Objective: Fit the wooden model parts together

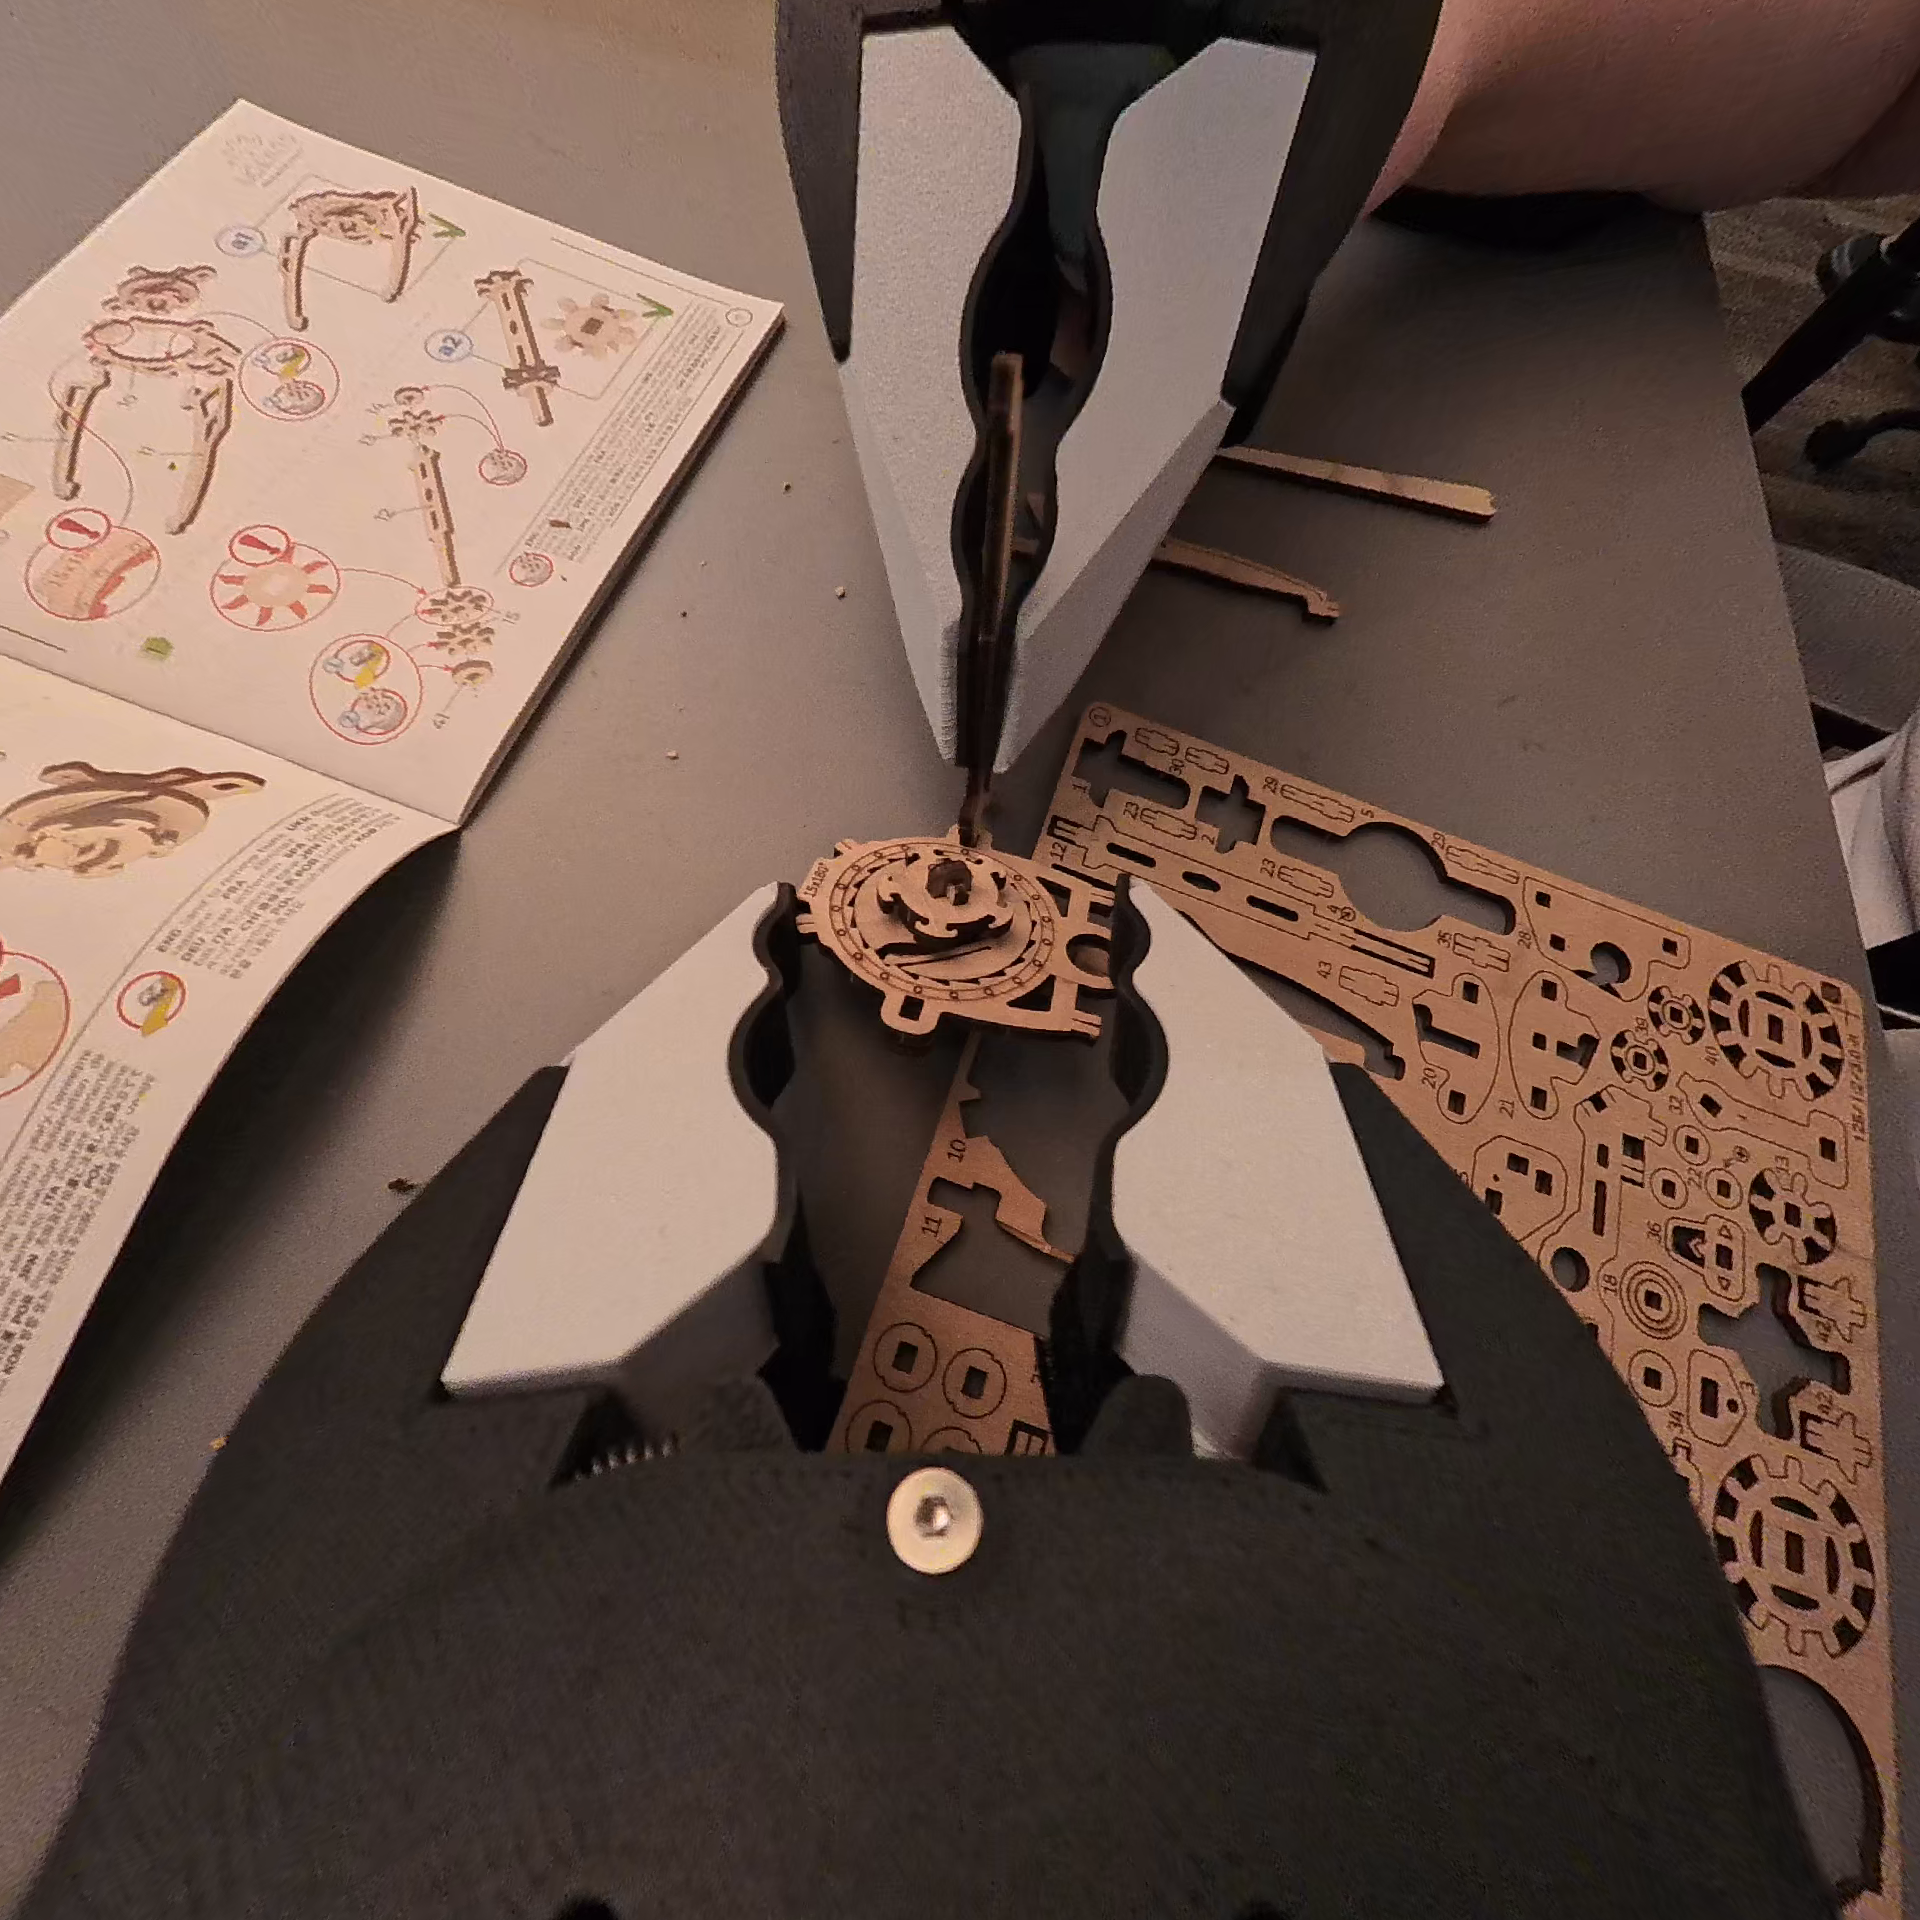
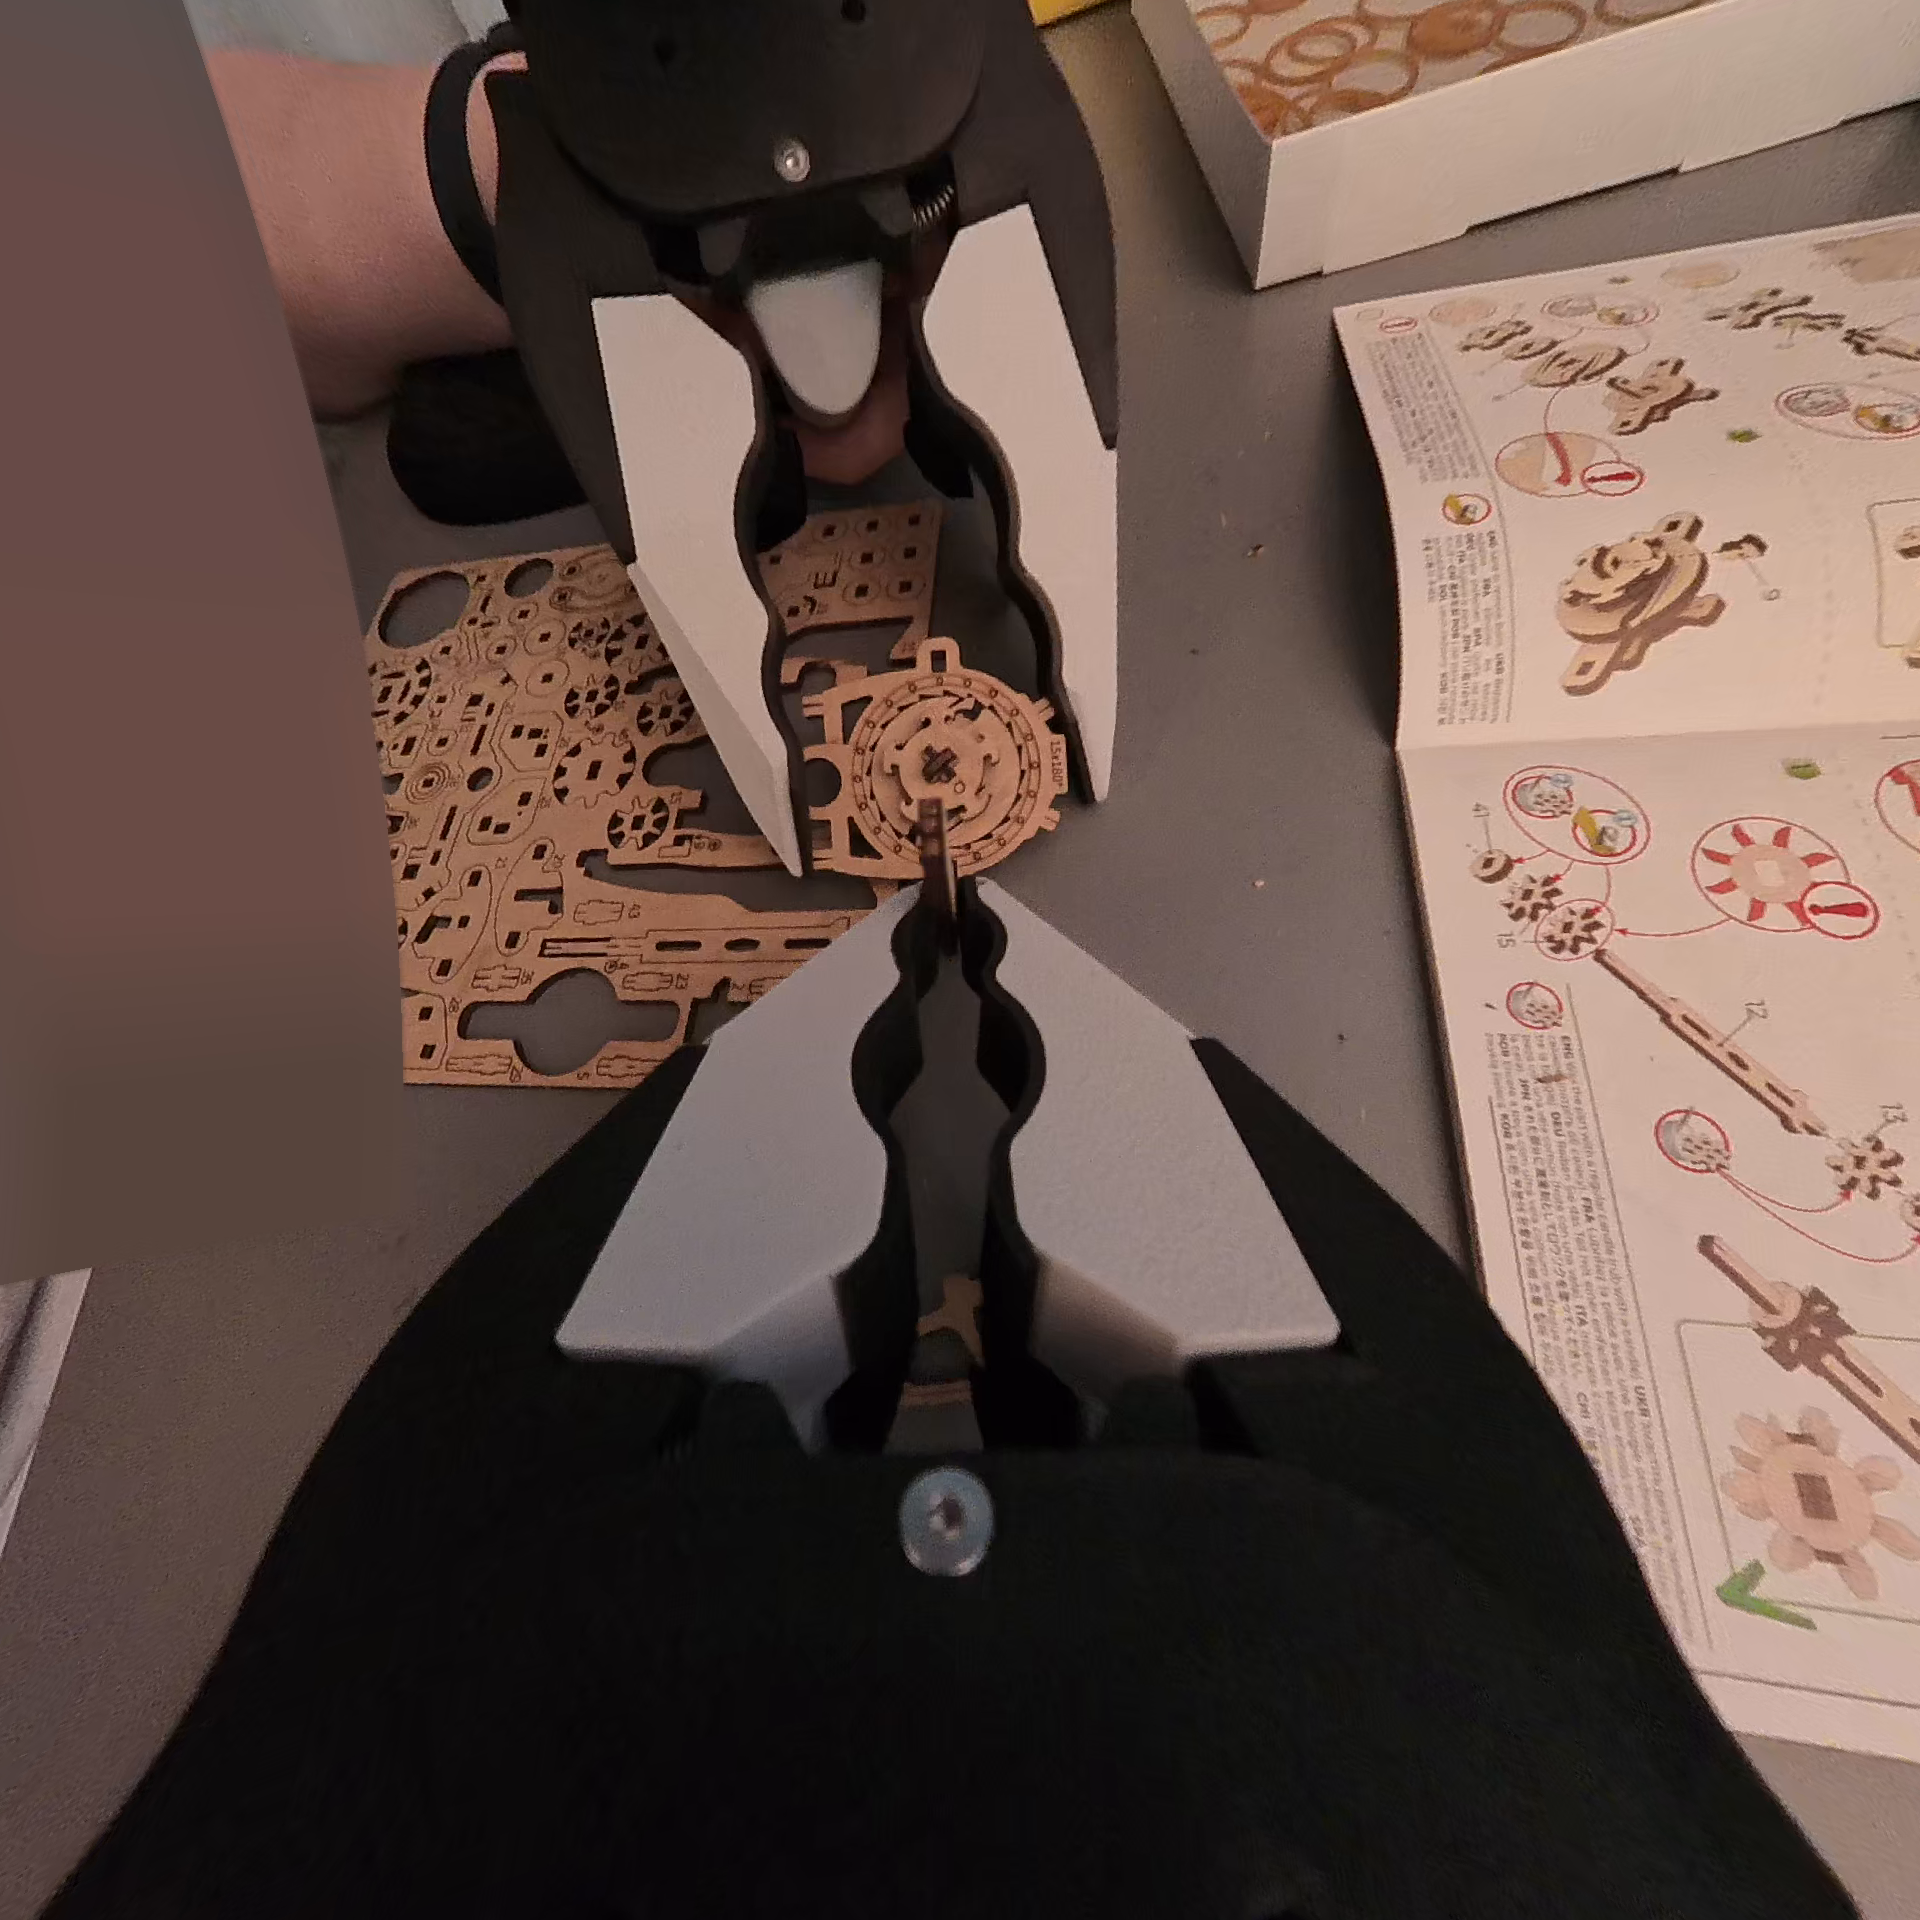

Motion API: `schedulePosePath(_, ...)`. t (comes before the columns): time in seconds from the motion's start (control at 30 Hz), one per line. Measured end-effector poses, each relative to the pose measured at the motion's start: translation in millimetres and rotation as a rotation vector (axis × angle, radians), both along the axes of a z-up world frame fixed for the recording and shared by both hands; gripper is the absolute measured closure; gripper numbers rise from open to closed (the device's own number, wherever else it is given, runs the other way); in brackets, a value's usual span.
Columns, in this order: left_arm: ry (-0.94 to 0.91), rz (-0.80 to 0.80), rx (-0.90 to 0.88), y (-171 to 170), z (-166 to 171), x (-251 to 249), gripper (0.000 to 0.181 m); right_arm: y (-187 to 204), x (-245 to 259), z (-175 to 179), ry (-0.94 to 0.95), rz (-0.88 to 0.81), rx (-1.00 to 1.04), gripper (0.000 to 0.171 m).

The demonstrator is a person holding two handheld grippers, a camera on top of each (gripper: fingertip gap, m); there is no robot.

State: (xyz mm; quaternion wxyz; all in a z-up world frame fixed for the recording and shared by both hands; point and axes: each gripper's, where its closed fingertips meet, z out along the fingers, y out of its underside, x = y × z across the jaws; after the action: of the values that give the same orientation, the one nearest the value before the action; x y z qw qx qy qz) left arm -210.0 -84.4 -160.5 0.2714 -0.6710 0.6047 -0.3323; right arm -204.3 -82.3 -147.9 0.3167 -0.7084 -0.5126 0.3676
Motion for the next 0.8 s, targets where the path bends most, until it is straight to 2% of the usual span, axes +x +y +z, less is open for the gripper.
schedulePosePath(0.43, -0.001, -0.001, -0.012, 0, 0, -1, 0.122, 0, -1, -2, -0.148, 0.001, -0.075, 0.168)
schedulePosePath(0.5, -0.008, 0.010, -0.071, -1, 3, -2, 0.122, -1, -4, -2, -0.139, 0.001, -0.057, 0.169)
schedulePosePath(0.57, -0.025, 0.013, -0.210, -7, 10, -4, 0.120, -6, -5, -1, -0.140, 0.014, -0.031, 0.169)
schedulePosePath(0.67, -0.113, 0.020, -0.333, -4, 26, -6, 0.118, -6, -6, 8, -0.147, 0.026, 0.151, 0.169)
schedulePosePath(0.8, -0.179, 0.036, -0.373, 5, 36, -7, 0.115, -6, -7, 19, -0.167, 0.083, 0.461, 0.169)
